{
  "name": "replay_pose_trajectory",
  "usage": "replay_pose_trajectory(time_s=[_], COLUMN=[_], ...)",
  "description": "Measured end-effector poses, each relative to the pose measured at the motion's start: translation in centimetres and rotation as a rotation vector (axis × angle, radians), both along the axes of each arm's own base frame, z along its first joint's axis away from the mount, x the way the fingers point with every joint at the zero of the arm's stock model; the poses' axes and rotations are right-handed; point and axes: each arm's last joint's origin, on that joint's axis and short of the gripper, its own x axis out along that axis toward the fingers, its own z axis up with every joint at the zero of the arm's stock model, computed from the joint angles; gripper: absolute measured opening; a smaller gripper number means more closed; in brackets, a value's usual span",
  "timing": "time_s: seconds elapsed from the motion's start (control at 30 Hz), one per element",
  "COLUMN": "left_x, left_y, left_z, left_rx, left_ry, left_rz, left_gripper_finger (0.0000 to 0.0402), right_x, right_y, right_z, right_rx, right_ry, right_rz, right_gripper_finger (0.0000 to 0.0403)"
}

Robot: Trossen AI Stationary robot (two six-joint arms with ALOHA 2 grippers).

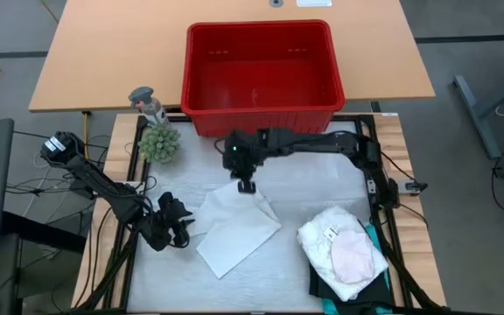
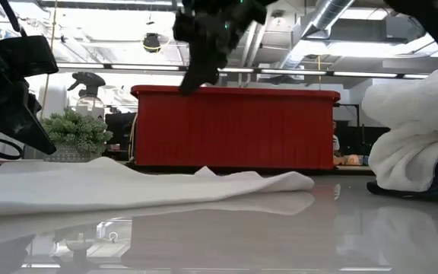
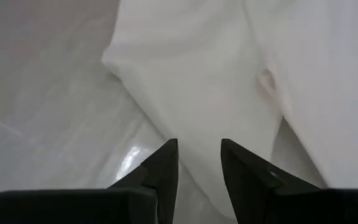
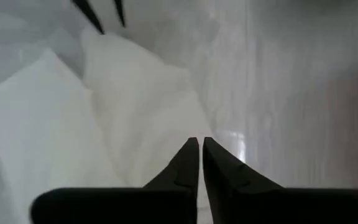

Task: Fold Laundry from Bin
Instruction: Fold the white boxers

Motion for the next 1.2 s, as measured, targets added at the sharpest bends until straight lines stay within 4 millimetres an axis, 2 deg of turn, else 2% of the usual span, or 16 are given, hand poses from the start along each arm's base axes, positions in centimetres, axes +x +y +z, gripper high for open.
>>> replay_pose_trajectory(time_s=[0.1,0.23,0.73,0.9,1.1,1.2], left_x=[0.0,0.1,0.6,0.8,1.0,1.1], left_y=[0.1,0.2,1.2,1.5,1.8,1.9], left_z=[0.1,0.1,0.2,0.2,0.2,0.2], left_rx=[0.02,0.038,0.077,0.079,0.091,0.098], left_ry=[-0.019,-0.056,-0.081,-0.081,-0.074,-0.067], left_rz=[0.016,0.056,0.137,0.159,0.169,0.166], left_gripper_finger=[0.0109,0.0109,0.0109,0.0109,0.0109,0.0109], right_x=[0.4,0.2,-1.5,-2.6,-3.9,-4.2], right_y=[-1.5,-1.8,-2.0,-2.9,-4.4,-4.8], right_z=[-1.4,-4.5,-10.9,-12.4,-12.7,-12.3], right_rx=[0.011,0.011,-0.013,-0.047,-0.047,-0.03], right_ry=[0.018,0.08,0.188,0.271,0.387,0.399], right_rz=[-0.025,0.011,-0.045,-0.155,-0.298,-0.303], right_gripper_finger=[0.004,0.0014,0.0019,0.0019,0.0019,0.0019])
